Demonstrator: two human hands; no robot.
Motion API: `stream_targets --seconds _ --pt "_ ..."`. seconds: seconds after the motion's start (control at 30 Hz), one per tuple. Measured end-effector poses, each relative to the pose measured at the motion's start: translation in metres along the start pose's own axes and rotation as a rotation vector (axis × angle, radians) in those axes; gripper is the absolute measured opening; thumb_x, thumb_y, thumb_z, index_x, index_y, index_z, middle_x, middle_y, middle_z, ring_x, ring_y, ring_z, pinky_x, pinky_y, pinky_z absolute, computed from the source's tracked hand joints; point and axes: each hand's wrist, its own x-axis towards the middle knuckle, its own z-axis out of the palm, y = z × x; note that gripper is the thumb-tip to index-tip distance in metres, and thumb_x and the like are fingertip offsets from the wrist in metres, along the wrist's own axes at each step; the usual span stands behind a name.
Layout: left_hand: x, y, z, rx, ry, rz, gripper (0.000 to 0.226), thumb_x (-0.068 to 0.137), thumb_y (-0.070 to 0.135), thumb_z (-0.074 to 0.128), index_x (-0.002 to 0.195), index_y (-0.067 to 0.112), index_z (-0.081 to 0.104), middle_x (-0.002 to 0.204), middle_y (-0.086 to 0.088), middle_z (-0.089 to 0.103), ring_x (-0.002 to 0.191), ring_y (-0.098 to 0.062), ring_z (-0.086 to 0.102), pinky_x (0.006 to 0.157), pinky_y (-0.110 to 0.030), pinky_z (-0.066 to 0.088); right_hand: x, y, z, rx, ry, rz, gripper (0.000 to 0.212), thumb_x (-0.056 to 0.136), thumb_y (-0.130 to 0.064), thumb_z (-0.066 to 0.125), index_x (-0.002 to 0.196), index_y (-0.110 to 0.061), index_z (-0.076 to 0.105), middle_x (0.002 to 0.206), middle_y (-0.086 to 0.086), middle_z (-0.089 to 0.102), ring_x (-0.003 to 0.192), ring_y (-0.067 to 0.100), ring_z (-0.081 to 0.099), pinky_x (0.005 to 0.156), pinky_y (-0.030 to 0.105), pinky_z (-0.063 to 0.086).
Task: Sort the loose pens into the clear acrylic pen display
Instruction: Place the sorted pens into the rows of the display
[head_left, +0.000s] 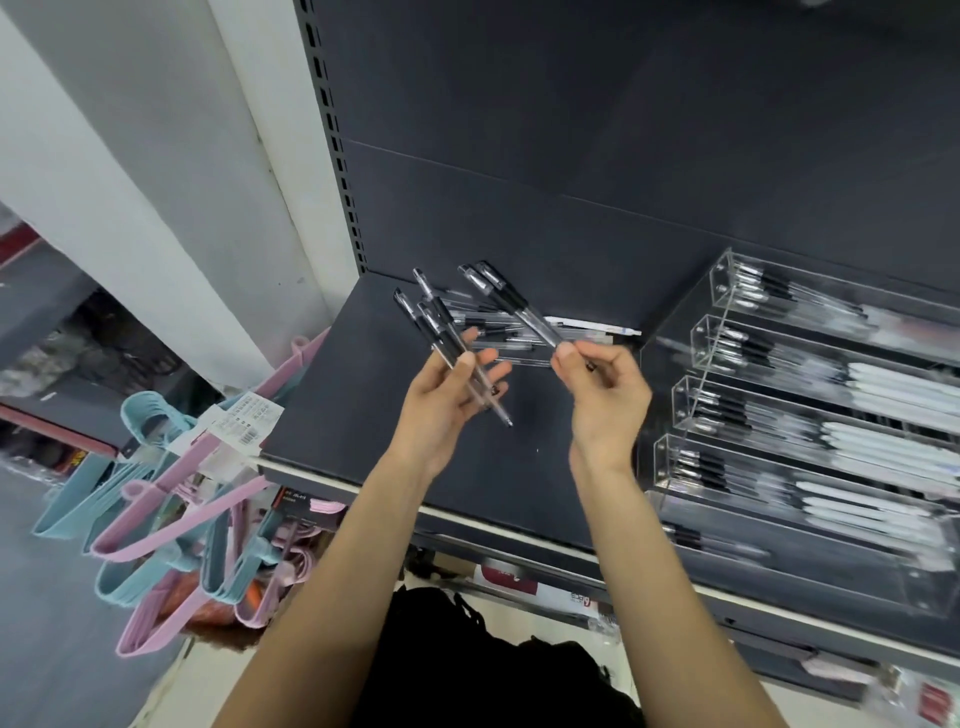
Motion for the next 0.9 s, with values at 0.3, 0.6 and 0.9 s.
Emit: stream_targets --seconds 0.3,0.6,0.9 --pt "-0.004 -0.015 0.025 -0.147 0.040 -0.097 0.026 0.099 0.007 0.043 0.121 0.007 0.057 0.114 -0.006 0.068 0.100 -0.020 0.066 0.086 -0.033 0.056 -0.029 0.030 0.003 -0.273 0.023 -0.138 0.018 0.081 -0.006 0.071 0.078 -0.022 0.065 0.079 -0.008 0.069 0.075 0.007 0.065 0.072 0.020 0.050" --pt "-0.005 -0.035 0.037 -0.196 0.030 -0.241 0.027 0.097 0.006 0.046 0.121 0.007 0.058 0.115 -0.005 0.066 0.093 -0.012 0.067 0.079 -0.025 0.056 -0.023 0.027 -0.025 -0.428 -0.114 -0.152 0.022 0.083 -0.007 0.069 0.086 -0.028 0.064 0.086 -0.009 0.068 0.081 0.007 0.063 0.075 0.023 0.051" --pt "-0.028 -0.061 0.071 -0.214 0.049 -0.213 0.022 0.099 0.010 0.042 0.113 0.007 0.059 0.118 -0.005 0.067 0.102 -0.018 0.067 0.079 -0.027 0.056 -0.021 0.014 -0.080 -0.402 -0.143 -0.091 0.023 0.081 -0.007 0.071 0.087 -0.029 0.064 0.085 -0.011 0.068 0.081 0.007 0.064 0.076 0.023 0.051"
